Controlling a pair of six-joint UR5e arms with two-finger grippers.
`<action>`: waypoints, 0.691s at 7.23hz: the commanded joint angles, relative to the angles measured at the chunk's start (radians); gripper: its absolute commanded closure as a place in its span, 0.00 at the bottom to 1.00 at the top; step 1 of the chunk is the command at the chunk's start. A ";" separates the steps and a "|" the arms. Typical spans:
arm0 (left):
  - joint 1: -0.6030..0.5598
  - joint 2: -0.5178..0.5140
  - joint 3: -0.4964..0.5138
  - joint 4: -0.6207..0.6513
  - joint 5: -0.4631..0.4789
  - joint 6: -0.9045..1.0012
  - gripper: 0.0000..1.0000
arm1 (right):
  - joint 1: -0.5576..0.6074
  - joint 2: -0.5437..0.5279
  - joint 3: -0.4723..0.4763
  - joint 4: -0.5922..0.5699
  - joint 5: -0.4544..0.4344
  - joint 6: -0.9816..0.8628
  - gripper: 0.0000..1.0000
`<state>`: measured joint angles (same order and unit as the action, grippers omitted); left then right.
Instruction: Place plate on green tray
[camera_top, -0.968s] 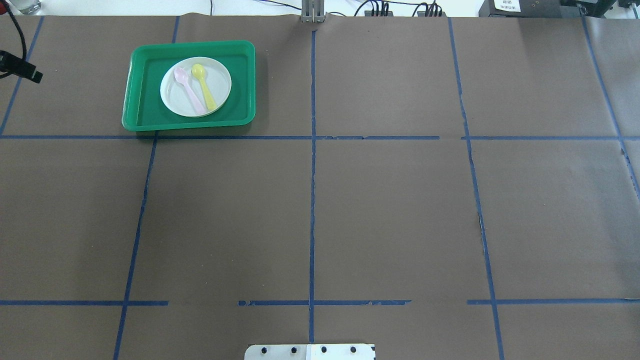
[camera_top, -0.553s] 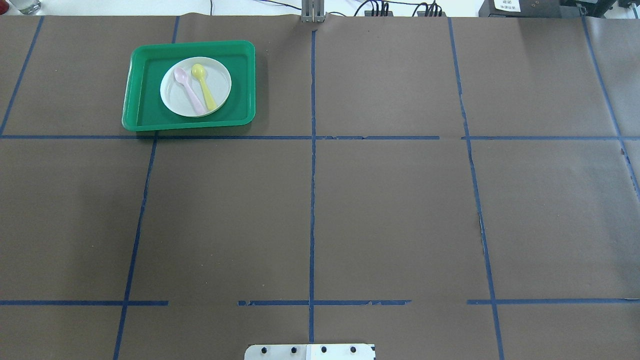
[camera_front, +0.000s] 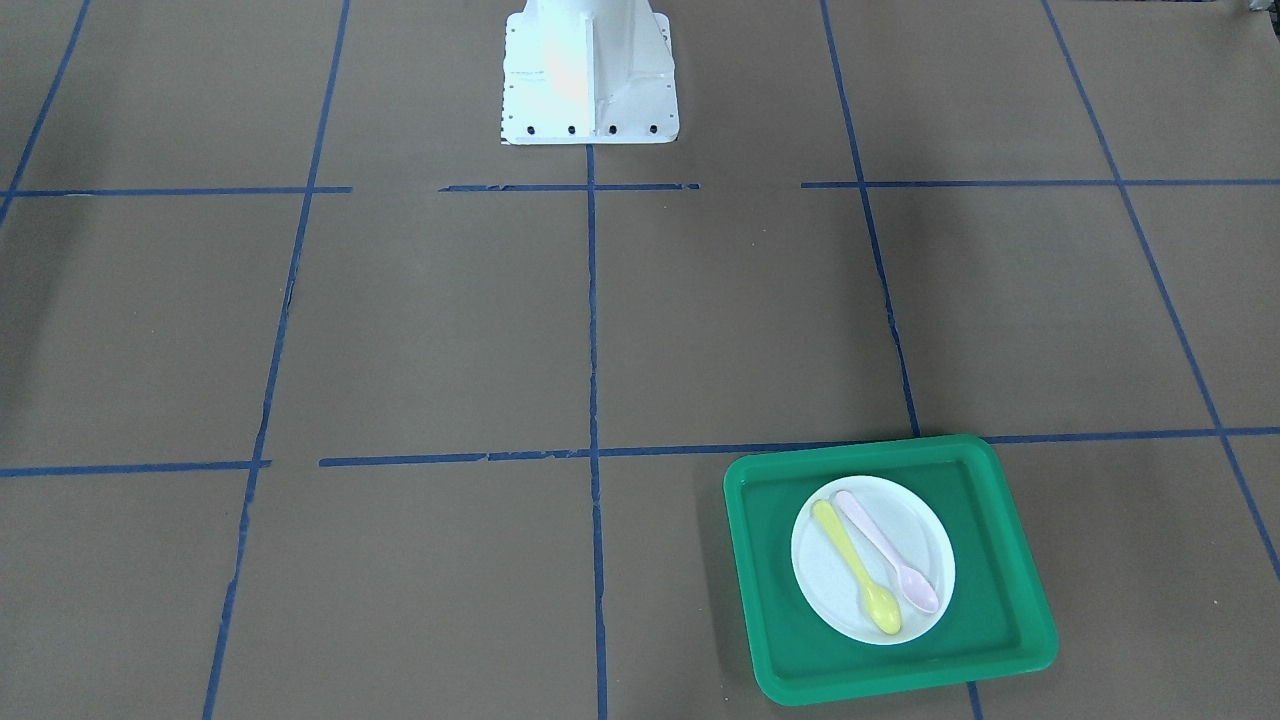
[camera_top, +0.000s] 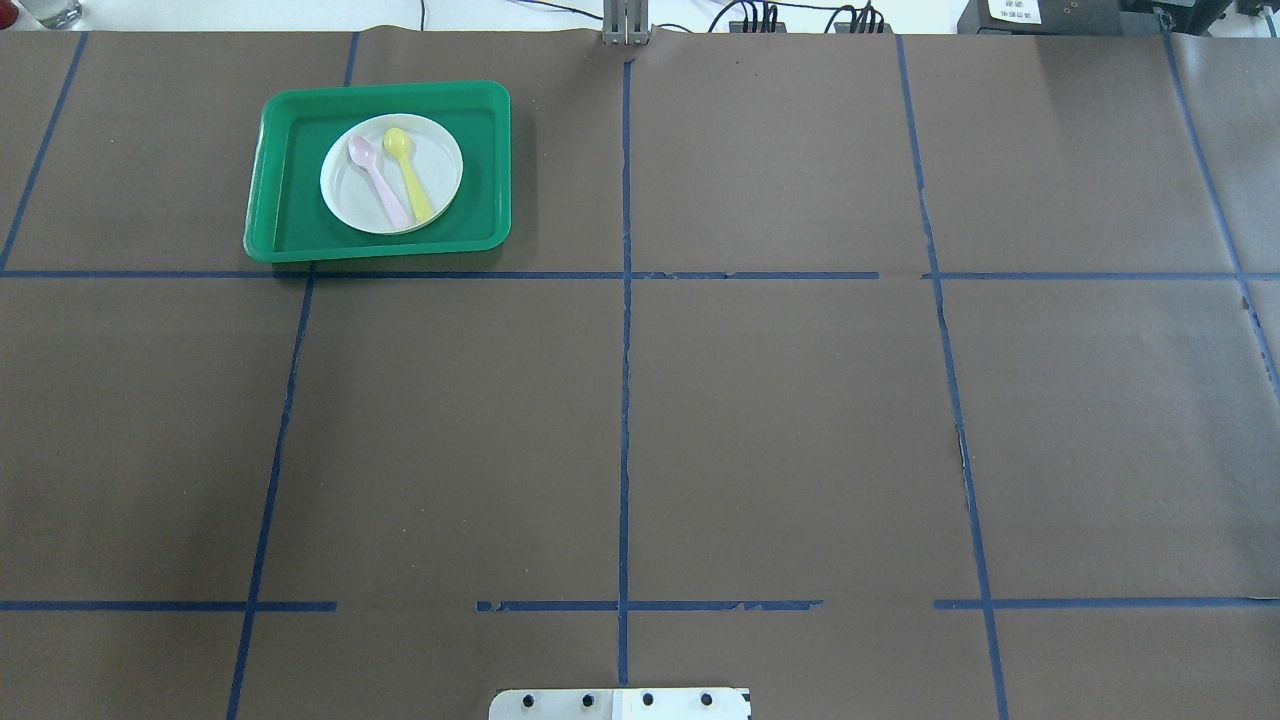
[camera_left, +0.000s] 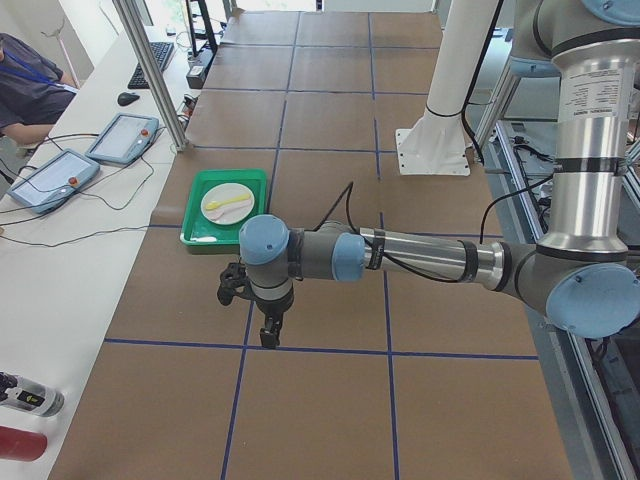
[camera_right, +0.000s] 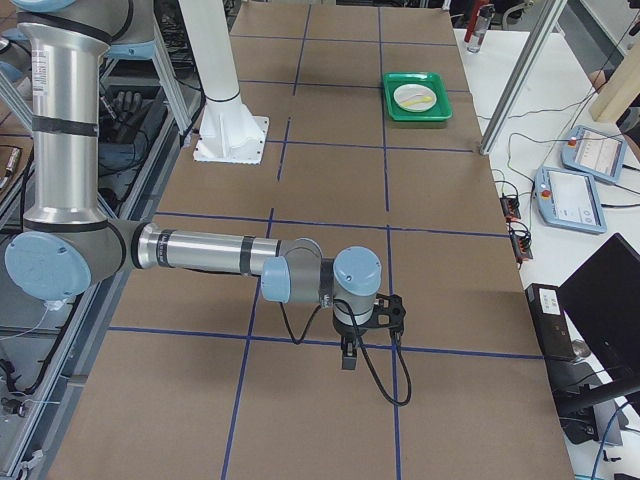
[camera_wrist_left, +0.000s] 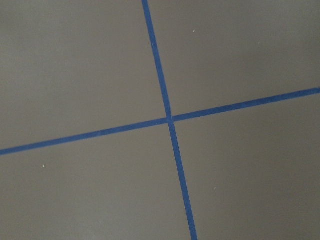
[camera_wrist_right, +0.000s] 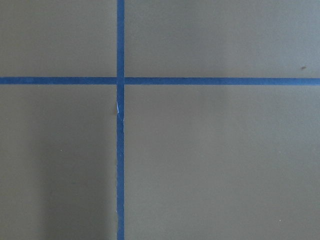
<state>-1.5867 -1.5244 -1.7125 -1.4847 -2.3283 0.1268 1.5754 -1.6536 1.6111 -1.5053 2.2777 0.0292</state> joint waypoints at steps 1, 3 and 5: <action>-0.015 0.026 0.007 0.003 -0.013 0.007 0.00 | 0.000 0.000 0.000 -0.001 0.000 0.000 0.00; -0.016 0.059 0.008 -0.002 -0.014 0.008 0.00 | 0.000 0.000 0.000 -0.001 0.000 0.000 0.00; -0.015 0.069 0.017 -0.014 -0.019 0.008 0.00 | 0.000 0.000 0.000 -0.001 0.000 0.000 0.00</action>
<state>-1.6025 -1.4627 -1.7015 -1.4912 -2.3432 0.1342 1.5754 -1.6536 1.6107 -1.5064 2.2779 0.0292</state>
